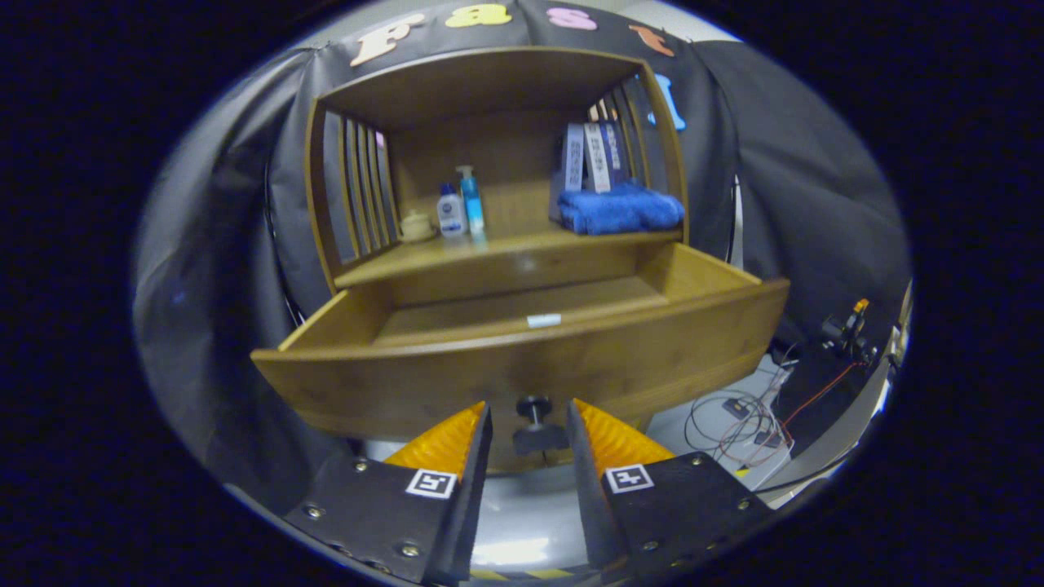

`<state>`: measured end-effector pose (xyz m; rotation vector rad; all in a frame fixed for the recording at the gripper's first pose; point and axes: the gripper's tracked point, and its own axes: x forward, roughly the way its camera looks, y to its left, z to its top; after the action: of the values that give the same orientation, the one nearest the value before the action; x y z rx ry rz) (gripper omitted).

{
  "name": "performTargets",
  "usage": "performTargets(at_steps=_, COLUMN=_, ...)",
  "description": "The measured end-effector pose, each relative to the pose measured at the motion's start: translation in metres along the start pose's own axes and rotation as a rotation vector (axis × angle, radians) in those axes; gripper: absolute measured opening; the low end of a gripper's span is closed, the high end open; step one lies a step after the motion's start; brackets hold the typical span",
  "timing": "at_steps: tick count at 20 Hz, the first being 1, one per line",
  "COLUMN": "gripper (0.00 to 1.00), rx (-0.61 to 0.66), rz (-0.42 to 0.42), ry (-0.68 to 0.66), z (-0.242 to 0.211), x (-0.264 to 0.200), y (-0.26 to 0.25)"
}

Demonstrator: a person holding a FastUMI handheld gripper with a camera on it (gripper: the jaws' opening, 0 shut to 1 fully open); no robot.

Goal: Pull open the drawer, take out the items inside it, and place them on the countertop above the cabinet.

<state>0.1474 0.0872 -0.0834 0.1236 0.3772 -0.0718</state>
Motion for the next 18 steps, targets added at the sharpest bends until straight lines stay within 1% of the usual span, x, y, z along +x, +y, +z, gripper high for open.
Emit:
performTargets(at_steps=3, gripper=0.52, rx=-0.014, rz=-0.009, ry=-0.049, z=0.043, x=0.014, y=0.003)
performTargets(at_steps=6, gripper=0.60, rx=-0.005, rz=-0.041, ry=-0.020, z=0.067, x=0.046, y=0.002)
performTargets(at_steps=8, gripper=0.69, rx=0.006, rz=-0.065, ry=0.020, z=0.077, x=0.073, y=-0.002)
performTargets(at_steps=9, gripper=0.72, rx=0.016, rz=-0.078, ry=0.045, z=0.082, x=0.085, y=-0.002)
performTargets(at_steps=10, gripper=0.72, rx=0.021, rz=-0.085, ry=0.070, z=0.084, x=0.097, y=-0.002)
performTargets(at_steps=13, gripper=0.72, rx=0.007, rz=-0.093, ry=0.202, z=0.079, x=0.134, y=-0.001)
performTargets(at_steps=18, gripper=0.72, rx=-0.030, rz=-0.147, ry=0.522, z=0.032, x=0.172, y=-0.002)
